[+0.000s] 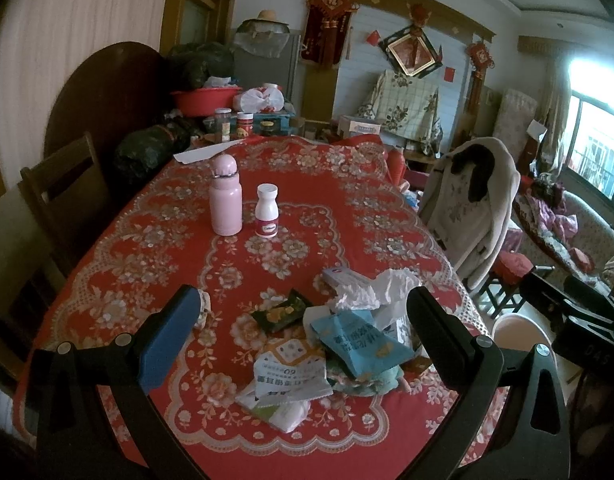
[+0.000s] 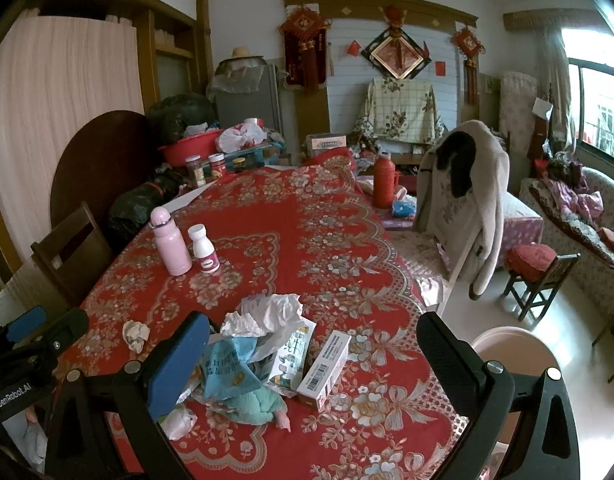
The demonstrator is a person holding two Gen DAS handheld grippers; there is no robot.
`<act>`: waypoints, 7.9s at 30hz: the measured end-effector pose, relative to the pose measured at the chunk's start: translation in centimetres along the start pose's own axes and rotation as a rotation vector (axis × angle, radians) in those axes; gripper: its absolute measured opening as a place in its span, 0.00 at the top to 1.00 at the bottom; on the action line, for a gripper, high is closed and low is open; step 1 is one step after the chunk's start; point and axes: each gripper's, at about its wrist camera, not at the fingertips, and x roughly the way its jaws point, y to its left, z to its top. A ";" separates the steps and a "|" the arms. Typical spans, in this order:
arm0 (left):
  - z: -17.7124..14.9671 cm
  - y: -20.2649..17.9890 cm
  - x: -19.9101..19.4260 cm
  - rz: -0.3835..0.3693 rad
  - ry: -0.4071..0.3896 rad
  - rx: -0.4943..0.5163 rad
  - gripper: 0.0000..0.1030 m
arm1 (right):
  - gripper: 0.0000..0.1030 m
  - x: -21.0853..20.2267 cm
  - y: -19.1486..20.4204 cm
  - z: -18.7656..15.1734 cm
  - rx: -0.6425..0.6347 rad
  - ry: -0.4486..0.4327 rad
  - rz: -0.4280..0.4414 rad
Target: Collect trash
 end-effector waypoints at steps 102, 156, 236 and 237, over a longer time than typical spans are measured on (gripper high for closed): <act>-2.6 7.7 3.2 0.086 0.210 -0.132 0.01 | 0.00 9.0 0.4 -1.5 -0.028 0.270 0.106; -6.9 6.8 18.8 -0.181 0.665 -0.111 0.26 | 0.60 13.8 4.4 -3.6 -0.051 0.562 0.413; -0.6 -24.1 13.6 -0.605 0.550 0.097 0.95 | 0.59 6.8 -28.2 -8.1 0.396 0.485 -0.063; -1.1 -25.9 14.1 -0.619 0.564 0.111 0.95 | 0.59 6.8 -29.1 -8.4 0.407 0.491 -0.079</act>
